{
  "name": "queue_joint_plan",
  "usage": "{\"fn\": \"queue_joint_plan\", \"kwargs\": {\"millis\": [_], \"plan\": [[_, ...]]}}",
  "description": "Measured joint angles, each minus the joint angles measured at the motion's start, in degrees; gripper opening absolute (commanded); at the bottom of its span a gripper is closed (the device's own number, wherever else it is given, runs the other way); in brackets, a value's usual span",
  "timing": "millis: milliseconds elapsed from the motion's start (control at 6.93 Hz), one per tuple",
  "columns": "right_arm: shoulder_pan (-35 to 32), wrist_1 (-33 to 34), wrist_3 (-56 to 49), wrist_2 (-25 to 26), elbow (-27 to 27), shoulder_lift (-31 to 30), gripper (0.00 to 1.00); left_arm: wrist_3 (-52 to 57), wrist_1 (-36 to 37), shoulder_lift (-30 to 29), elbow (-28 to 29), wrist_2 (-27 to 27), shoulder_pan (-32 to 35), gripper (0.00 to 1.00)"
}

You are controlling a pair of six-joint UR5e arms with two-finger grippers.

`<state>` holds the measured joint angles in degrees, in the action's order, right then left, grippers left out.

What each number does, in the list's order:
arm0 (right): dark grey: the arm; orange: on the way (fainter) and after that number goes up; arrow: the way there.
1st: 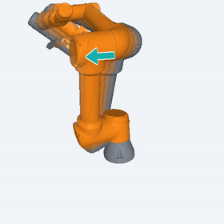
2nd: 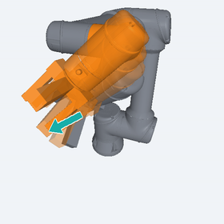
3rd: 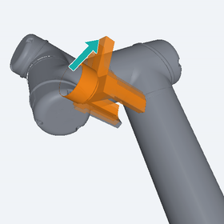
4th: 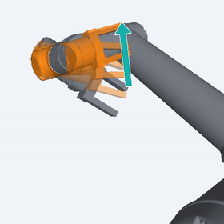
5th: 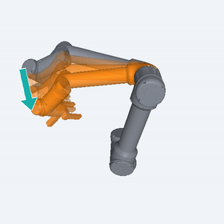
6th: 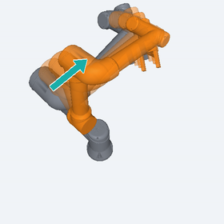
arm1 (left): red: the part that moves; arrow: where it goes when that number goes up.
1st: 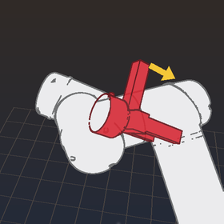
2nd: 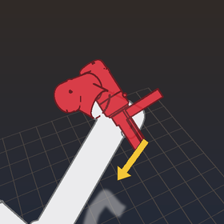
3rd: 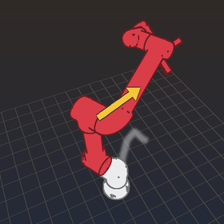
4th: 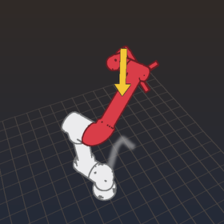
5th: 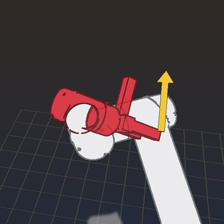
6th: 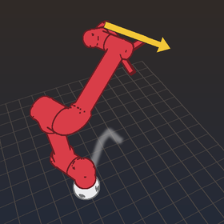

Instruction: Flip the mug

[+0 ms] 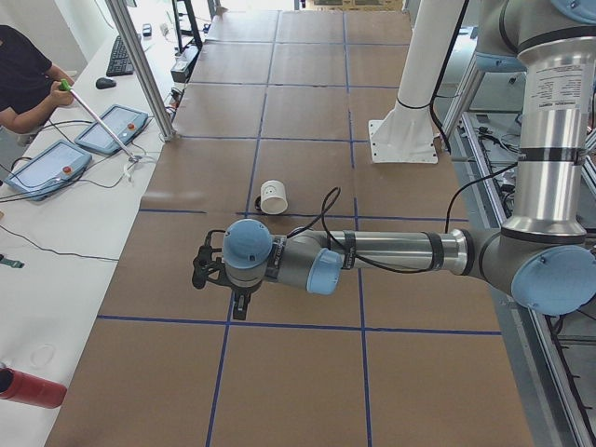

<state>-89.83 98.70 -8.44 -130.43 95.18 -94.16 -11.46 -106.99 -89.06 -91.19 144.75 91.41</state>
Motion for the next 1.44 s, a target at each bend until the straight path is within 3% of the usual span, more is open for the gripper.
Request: {"fn": "queue_joint_plan", "kwargs": {"millis": [289, 577, 866, 1155, 1443], "plan": [[0.0, 0.0, 0.0, 0.0, 0.0, 0.02, 1.0, -21.38, -13.18, 0.25, -0.32, 0.81, -7.97, 1.0], [0.0, 0.0, 0.0, 0.0, 0.0, 0.03, 1.0, -46.77, -31.9, 0.24, -0.05, -2.79, -15.72, 1.0], [0.0, 0.0, 0.0, 0.0, 0.0, 0.02, 1.0, -67.87, -48.79, 0.21, 0.53, -13.32, -23.27, 1.0], [0.0, 0.0, 0.0, 0.0, 0.0, 0.01, 1.0, -86.21, -65.97, 0.15, 2.02, -28.14, -31.58, 1.0], [0.0, 0.0, 0.0, 0.0, 0.0, 0.03, 1.0, -95.07, -76.83, -0.13, 4.33, -41.48, -39.55, 1.0]]}}
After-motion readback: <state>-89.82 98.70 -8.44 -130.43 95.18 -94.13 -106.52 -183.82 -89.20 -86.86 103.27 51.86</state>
